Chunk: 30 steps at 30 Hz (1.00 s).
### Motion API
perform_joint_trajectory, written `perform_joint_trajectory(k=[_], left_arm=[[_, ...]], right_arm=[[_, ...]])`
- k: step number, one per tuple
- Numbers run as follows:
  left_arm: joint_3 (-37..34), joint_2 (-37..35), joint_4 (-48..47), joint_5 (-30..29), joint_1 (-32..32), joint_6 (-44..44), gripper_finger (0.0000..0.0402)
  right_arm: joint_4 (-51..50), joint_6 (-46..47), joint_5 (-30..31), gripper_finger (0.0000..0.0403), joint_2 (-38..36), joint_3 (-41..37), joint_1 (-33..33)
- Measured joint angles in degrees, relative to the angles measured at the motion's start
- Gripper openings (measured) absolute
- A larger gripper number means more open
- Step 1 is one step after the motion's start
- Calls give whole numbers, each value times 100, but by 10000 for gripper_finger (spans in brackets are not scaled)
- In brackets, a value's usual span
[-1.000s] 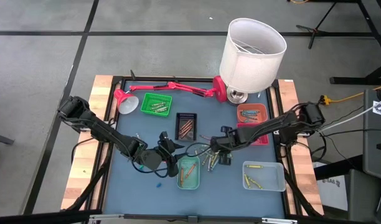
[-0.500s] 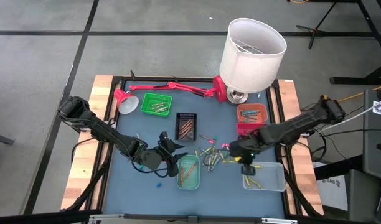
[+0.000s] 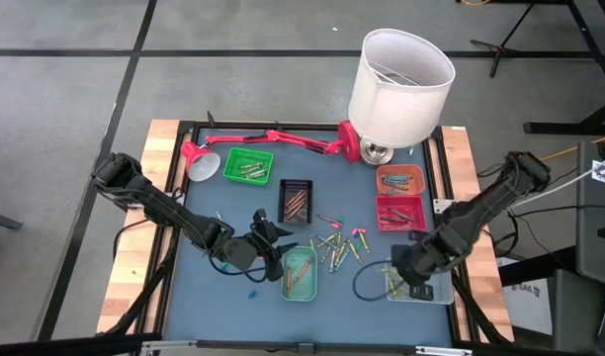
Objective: Sort crayons
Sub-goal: Put the green crayon into the transparent bin
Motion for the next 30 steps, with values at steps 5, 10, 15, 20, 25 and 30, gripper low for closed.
perform_joint_trajectory(k=[5,10,15,20,25,30], left_arm=[[0,0,0,-2,0,11,139],[0,-195,-159,0,8,15,139],[0,-784,-958,1,90,-302,139],[0,-1492,-2082,24,255,-1325,139],[0,-2135,-3349,518,527,-2440,139],[0,-2482,-4745,1149,798,-3715,139]], right_arm=[[-405,808,297,7,4,-4,595],[-361,1272,337,7,9,-231,1066],[-344,1493,336,7,11,-487,1319],[-319,1496,341,8,11,-644,1330],[-297,1478,338,12,11,-749,1330],[-271,1471,273,51,11,-884,1330]])
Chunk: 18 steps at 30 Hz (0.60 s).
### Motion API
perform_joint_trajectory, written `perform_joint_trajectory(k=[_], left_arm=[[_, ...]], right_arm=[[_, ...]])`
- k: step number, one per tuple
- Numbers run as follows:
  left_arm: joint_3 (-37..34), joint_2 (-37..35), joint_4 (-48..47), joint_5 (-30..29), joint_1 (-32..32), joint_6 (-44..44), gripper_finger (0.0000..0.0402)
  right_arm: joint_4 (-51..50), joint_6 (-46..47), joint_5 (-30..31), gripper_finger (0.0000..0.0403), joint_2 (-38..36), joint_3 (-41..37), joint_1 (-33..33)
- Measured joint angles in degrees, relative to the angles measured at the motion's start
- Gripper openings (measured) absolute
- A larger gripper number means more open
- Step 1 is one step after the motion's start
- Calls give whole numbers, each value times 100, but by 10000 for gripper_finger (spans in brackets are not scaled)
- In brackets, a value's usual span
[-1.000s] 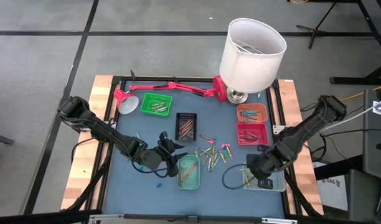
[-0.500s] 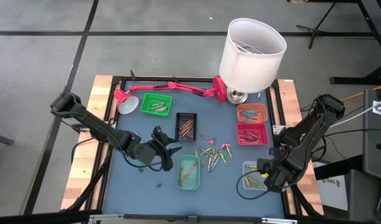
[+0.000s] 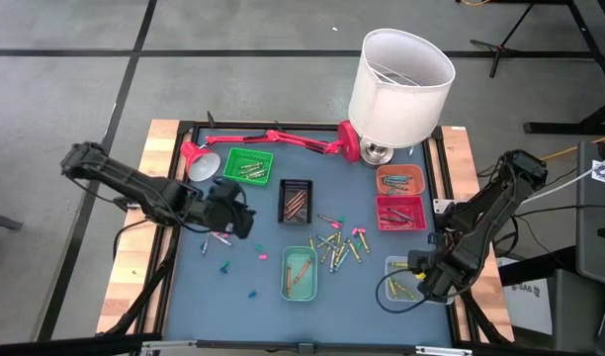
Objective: Sort crayons
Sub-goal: Put the green crayon into the transparent bin, then put the gray crayon into the green bin
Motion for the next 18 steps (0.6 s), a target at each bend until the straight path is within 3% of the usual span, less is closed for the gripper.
perform_joint_trajectory(k=[5,9,13,18], left_arm=[[-1,-14,-1503,857,205,-1375,139],[-21,67,-2418,1270,275,-2100,139],[-310,76,-2399,1288,284,-2626,139],[-968,108,-2129,1749,284,-3219,139]], right_arm=[[41,-2,-20,90,0,-64,-4],[64,-2,-24,99,0,-64,-4],[138,-4,-24,96,0,-64,-4],[294,-5,-37,95,0,-64,-4]])
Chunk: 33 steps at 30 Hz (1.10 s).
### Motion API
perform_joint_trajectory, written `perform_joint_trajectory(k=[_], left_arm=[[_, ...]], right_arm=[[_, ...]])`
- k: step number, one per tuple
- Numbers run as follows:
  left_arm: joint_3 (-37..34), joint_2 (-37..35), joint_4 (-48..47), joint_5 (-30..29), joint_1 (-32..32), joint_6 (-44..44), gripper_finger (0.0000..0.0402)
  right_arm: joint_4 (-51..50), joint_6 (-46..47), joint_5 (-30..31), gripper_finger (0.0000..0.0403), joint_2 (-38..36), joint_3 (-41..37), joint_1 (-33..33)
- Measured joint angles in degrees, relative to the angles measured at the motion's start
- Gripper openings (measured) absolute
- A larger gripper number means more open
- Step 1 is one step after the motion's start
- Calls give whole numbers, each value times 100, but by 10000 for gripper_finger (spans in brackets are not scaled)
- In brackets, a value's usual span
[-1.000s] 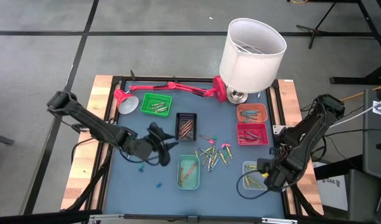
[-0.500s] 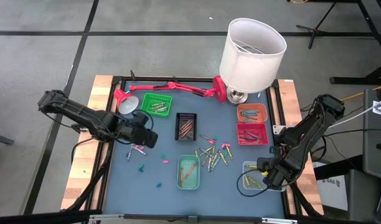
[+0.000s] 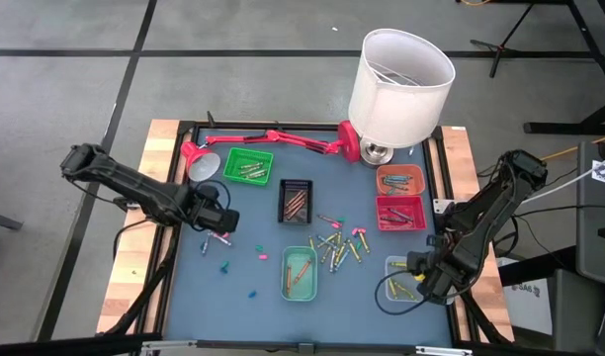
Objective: Sort crayons
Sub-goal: Put the gray crayon into the green bin
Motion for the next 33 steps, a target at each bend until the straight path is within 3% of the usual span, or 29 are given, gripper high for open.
perform_joint_trajectory(k=[18,28,33], left_arm=[[-1775,-20,2230,-111,3,-1194,139],[-1880,-22,2409,-196,159,-1219,137],[-1886,-20,2375,-177,195,-1208,114]], right_arm=[[190,-173,0,95,0,0,0],[355,-325,3,95,0,2,0],[402,-327,146,95,0,2,0]])
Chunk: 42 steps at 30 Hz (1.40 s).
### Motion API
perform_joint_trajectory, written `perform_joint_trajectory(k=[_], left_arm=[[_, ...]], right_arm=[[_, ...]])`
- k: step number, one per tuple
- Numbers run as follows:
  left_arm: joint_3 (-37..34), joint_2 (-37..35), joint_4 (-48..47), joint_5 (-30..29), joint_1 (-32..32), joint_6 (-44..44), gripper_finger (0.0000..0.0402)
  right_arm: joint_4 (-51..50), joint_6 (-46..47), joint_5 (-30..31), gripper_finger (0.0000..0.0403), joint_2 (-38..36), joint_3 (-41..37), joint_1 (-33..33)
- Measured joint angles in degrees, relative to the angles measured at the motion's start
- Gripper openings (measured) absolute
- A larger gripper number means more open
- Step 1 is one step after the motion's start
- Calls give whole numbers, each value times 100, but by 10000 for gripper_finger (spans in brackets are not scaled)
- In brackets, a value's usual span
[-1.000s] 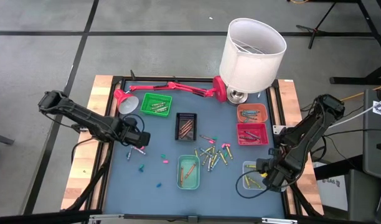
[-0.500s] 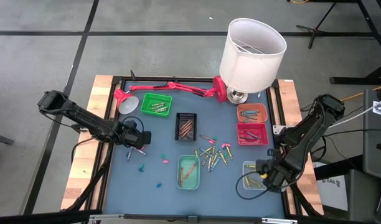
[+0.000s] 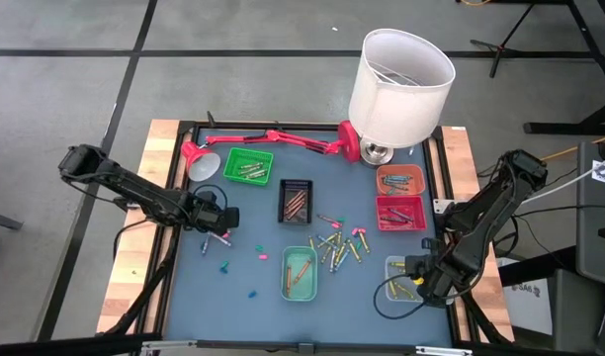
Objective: Sort crayons
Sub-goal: Put the gray crayon into the green bin
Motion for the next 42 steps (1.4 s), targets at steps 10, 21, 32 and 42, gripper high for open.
perform_joint_trajectory(k=[10,21,32,42], left_arm=[[-4,3,-91,-4,0,-3,47],[-11,4,-40,-92,0,1,15],[195,24,323,-136,15,430,13],[337,7,1920,-163,9,1405,13]], right_arm=[[127,0,66,95,0,2,0],[531,-623,501,95,0,4,-57],[1007,-1630,458,95,0,7,-983],[1804,-2828,545,95,0,7,-1789]])
